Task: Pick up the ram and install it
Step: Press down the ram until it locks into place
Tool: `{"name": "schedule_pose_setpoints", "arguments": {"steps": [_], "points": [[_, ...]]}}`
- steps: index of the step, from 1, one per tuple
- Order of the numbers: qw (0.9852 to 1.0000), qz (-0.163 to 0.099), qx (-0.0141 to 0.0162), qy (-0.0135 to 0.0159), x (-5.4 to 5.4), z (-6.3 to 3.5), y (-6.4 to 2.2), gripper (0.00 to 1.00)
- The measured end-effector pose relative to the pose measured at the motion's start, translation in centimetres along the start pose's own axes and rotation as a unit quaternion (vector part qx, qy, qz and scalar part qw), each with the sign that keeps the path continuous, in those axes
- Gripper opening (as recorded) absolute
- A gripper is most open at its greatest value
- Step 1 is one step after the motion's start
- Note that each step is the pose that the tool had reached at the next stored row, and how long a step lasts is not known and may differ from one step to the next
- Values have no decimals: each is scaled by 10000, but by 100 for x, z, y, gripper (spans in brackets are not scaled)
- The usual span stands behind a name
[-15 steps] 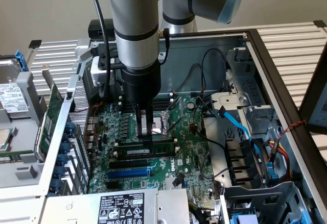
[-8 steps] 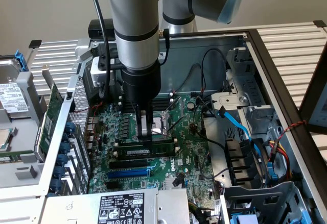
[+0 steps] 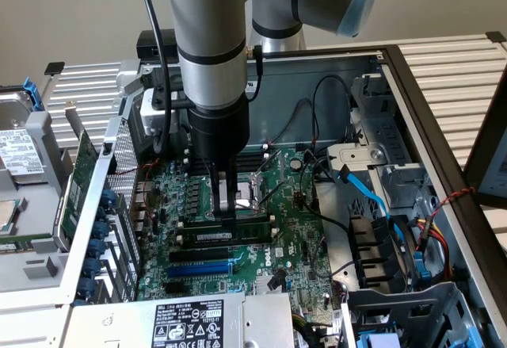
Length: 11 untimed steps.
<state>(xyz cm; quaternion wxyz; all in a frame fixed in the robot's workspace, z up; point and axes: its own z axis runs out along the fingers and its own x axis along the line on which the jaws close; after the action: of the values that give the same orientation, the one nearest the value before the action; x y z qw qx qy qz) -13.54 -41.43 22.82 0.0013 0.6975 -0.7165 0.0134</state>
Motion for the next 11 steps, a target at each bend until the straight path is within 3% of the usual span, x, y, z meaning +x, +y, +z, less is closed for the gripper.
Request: {"name": "schedule_pose_setpoints", "arguments": {"steps": [8, 11], "points": [[10000, 0, 0, -21, 1, 12, 3, 11], [10000, 1, 1, -24, 2, -68, 2, 11]]}}
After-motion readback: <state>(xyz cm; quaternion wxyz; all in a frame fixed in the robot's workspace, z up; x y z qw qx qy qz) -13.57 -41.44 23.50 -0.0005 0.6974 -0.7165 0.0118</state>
